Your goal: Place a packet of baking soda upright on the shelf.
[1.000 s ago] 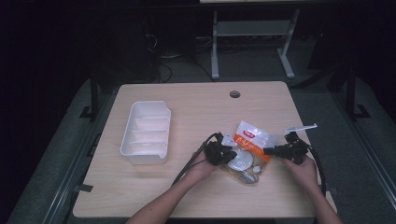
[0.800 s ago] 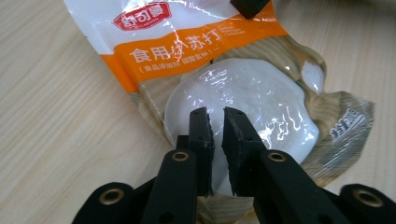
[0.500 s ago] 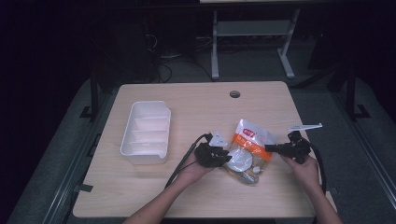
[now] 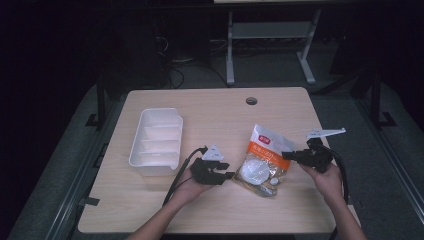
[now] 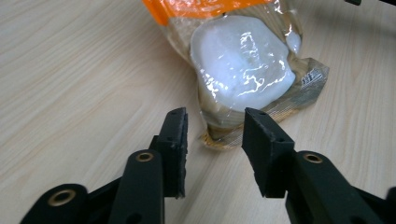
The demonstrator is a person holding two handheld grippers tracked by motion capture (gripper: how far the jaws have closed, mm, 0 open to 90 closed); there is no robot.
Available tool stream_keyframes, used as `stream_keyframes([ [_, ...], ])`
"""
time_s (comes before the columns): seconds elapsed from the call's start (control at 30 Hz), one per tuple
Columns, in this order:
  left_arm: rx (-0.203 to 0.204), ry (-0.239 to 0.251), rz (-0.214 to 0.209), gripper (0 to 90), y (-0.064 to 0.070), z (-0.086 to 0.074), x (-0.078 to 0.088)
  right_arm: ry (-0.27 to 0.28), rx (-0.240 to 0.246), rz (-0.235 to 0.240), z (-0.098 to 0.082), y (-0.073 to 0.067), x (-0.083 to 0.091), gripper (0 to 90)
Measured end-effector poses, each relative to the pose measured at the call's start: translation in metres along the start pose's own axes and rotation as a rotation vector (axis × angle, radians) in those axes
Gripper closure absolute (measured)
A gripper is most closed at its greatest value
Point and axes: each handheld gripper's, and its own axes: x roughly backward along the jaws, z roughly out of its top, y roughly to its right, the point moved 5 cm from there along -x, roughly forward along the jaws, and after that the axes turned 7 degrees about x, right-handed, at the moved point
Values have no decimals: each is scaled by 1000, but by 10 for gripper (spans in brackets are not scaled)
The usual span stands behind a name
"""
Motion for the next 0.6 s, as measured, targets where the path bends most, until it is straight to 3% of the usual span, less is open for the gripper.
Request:
stream_keyframes([
  [0.3, 24, 36, -41, 388, -1, 0, 2, 69, 122, 23, 27, -32, 13, 899],
  [0.33, 32, 46, -50, 348, -2, 1, 2, 92, 170, 46, 33, -42, 17, 899],
  [0.4, 42, 59, -62, 275, -4, 1, 0, 112, 210, 70, 36, -52, 22, 899],
  [0.6, 59, 67, -140, 266, 0, 7, -12, 125, 312, 130, 37, -73, 29, 898],
])
